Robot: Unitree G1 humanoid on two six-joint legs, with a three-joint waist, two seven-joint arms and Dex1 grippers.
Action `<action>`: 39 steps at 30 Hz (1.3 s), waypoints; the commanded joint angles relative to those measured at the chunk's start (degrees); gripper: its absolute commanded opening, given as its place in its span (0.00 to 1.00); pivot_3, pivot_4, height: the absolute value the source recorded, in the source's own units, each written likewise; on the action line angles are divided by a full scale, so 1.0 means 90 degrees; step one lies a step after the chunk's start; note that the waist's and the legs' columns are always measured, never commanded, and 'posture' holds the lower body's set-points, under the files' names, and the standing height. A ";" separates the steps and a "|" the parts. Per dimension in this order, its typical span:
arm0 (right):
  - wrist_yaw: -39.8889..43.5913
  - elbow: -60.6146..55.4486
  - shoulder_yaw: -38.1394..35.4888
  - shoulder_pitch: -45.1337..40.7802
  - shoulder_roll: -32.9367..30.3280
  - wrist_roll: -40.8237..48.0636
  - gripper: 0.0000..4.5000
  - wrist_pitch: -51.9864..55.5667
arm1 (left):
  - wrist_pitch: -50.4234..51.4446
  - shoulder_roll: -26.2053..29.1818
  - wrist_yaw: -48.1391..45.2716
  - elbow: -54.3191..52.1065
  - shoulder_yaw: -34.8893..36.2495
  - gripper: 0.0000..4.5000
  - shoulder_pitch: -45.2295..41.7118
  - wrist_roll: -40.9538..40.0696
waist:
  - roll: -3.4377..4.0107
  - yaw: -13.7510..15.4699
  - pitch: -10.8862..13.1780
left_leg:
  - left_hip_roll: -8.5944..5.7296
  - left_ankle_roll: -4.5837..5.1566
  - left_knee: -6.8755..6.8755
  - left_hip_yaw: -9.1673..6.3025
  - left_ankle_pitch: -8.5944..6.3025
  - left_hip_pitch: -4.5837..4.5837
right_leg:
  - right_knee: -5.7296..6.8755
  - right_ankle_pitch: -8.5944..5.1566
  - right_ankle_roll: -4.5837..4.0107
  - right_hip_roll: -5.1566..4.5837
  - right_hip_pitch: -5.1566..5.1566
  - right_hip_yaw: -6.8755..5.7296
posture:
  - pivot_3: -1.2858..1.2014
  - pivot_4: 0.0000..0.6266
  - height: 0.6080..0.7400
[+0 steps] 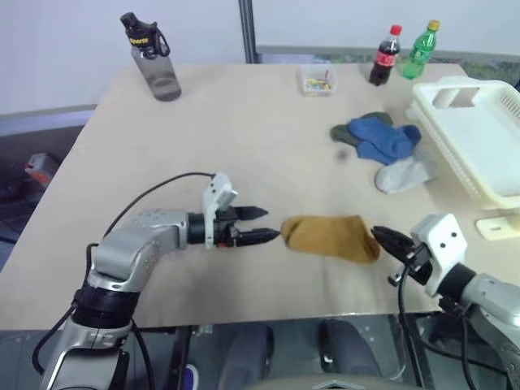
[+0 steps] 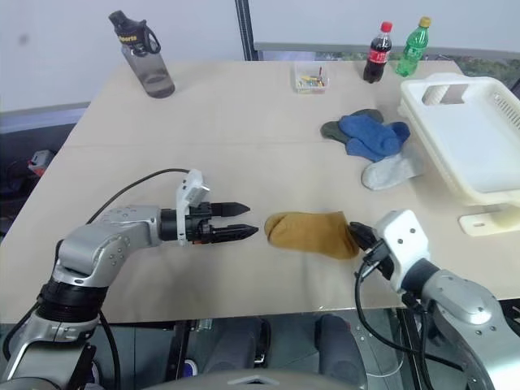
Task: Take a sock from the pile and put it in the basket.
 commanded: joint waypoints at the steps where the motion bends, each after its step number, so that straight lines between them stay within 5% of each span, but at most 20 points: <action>1: 0.0140 0.0784 0.0747 -0.0281 0.0088 -0.0409 0.01 -0.0487 | 0.0066 -0.0164 -0.0018 0.0213 -0.0164 0.85 -0.0058 0.0021 | 0.0000 0.0003 0.0000 | 0.0000 0.0000 -0.0001 -0.0001 0.0000 0.0000 | 0.0000 0.0000 0.0000 0.0002 0.0000 0.0000 | 0.52 0.24 1.00; 7: 0.0483 0.2367 0.1631 -0.0556 0.0078 -0.1176 0.01 -0.1328 | 0.0836 -0.0449 0.0065 0.0721 -0.0849 0.85 -0.0640 0.0203 | -0.0002 0.0038 -0.0012 | -0.0012 0.0000 0.0003 -0.0001 0.0000 0.0003 | 0.0000 0.0000 0.0000 0.0000 0.0005 -0.0002 | 0.52 0.24 1.00; 12: 0.0553 0.2340 0.1666 -0.0581 0.0131 -0.1229 0.01 -0.1395 | 0.1105 -0.0657 0.0075 0.0850 -0.1222 0.85 -0.0953 0.0349 | -0.0006 0.0024 -0.0020 | -0.0010 0.0000 0.0002 -0.0001 0.0000 0.0033 | 0.0001 0.0000 0.0000 0.0003 0.0033 0.0000 | 0.52 0.24 1.00; 19: 0.0465 0.2093 0.1559 -0.0611 0.0248 -0.1153 0.01 -0.1228 | 0.2064 -0.0887 -0.0552 0.0795 -0.0919 0.85 -0.1429 -0.0594 | -0.0005 0.0010 -0.0019 | -0.0007 0.0000 0.0002 0.0002 0.0000 0.0032 | 0.0005 0.0000 0.0000 0.0006 0.0029 0.0004 | 0.52 0.24 1.00; 30: 0.0412 0.1531 0.1408 -0.0481 0.0184 -0.1119 0.01 -0.0809 | 0.1183 -0.1975 -0.1050 0.1353 -0.1262 0.85 -0.2079 -0.0458 | -0.0004 0.0018 -0.0018 | -0.0011 0.0000 0.0001 0.0003 0.0000 0.0028 | 0.0002 0.0000 -0.0001 0.0008 0.0026 0.0006 | 0.52 0.24 1.00; 39: 0.0281 0.0485 0.1147 -0.0016 0.0003 -0.1047 0.01 -0.0465 | 0.0360 -0.3211 -0.0818 0.3198 -0.2003 0.85 -0.2535 0.0519 | -0.0003 0.0047 -0.0018 | -0.0016 0.0000 0.0002 -0.0002 0.0000 0.0018 | -0.0001 0.0000 0.0000 0.0009 0.0024 0.0002 | 0.52 0.24 1.00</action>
